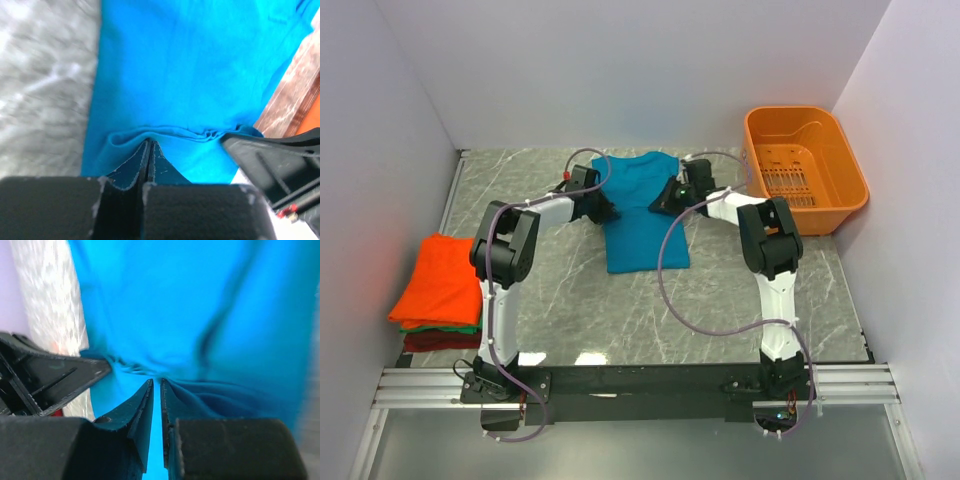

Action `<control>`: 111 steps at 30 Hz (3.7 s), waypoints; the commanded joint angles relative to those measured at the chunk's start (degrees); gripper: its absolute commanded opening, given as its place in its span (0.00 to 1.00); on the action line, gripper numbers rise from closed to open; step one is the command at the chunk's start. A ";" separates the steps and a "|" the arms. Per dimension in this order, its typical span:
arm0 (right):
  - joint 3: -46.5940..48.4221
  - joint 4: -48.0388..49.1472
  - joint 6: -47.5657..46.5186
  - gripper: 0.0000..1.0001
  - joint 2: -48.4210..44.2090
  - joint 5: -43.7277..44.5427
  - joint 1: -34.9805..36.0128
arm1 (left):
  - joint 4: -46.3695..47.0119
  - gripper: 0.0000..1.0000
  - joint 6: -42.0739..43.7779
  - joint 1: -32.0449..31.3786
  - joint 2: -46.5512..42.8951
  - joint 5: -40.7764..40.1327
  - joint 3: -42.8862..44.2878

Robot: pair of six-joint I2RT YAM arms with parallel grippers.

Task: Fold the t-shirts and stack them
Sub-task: Fold the tshirt

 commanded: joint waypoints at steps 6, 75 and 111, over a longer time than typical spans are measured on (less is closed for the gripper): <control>-5.28 4.86 5.03 0.18 -2.10 -0.87 -6.33 | -0.33 0.01 -0.50 2.74 0.16 -2.80 -2.98; -45.53 -7.99 -2.80 0.40 -43.49 18.39 1.67 | -2.44 0.52 1.87 -5.96 -34.73 -3.85 -36.82; -49.94 2.83 6.52 0.27 -36.64 22.34 4.83 | 2.92 0.28 0.73 -5.79 -28.32 -3.67 -38.57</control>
